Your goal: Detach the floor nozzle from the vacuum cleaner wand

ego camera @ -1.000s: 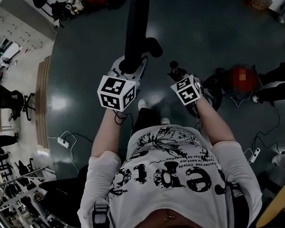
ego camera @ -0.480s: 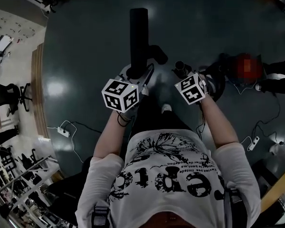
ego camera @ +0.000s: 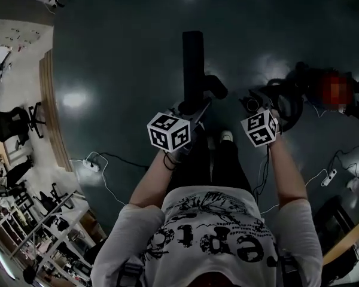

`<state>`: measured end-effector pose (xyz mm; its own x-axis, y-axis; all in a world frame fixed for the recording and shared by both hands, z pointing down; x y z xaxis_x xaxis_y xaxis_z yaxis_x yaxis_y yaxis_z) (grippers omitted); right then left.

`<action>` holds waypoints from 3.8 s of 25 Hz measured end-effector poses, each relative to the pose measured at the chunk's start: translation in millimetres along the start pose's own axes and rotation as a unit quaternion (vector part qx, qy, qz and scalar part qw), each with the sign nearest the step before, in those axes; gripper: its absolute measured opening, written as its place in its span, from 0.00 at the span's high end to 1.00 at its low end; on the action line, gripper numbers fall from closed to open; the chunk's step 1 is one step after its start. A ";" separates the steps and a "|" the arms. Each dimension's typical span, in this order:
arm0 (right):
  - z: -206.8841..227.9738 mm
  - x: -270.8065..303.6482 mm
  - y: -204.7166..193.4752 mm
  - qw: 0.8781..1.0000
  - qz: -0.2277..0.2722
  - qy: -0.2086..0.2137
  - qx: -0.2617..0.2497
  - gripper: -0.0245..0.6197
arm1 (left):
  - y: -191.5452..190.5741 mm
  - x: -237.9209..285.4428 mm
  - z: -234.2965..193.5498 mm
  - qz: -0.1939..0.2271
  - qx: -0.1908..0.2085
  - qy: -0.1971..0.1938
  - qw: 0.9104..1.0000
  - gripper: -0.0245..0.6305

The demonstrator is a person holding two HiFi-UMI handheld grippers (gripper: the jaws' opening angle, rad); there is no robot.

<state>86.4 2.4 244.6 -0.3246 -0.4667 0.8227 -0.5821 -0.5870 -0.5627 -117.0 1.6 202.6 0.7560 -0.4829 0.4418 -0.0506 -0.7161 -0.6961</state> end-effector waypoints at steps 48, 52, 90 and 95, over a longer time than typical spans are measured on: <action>-26.6 676.6 -357.6 0.978 -0.166 0.116 -0.049 0.68 | -485.5 373.4 -556.7 -0.156 -0.121 0.080 0.977 0.76; -18.8 683.2 -362.4 0.980 -0.160 0.115 -0.023 0.68 | -490.8 376.5 -560.4 -0.162 -0.130 0.083 0.975 0.75; 44.1 122.7 -19.1 0.980 0.097 -0.018 0.174 0.96 | -72.3 109.9 -139.6 -0.034 0.021 0.268 0.963 0.96; 42.1 -9.0 22.5 0.965 0.169 -0.037 0.199 0.96 | -1.8 48.0 -33.7 0.038 0.030 0.256 0.966 0.96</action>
<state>107.6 -34.5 221.1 -0.3835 -0.7125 0.5875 -0.1156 -0.5942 -0.7960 -102.6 -37.2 244.1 0.3299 -0.7296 0.5990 -0.0443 -0.6458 -0.7622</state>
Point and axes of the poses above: the fingertips, and each gripper's own axes: x forward along the fingers, z to its right, y out of its top, the point moved 7 cm from there along -x, backward along the fingers, and after that the axes turned 4 degrees about x, right-handed, at the moved point
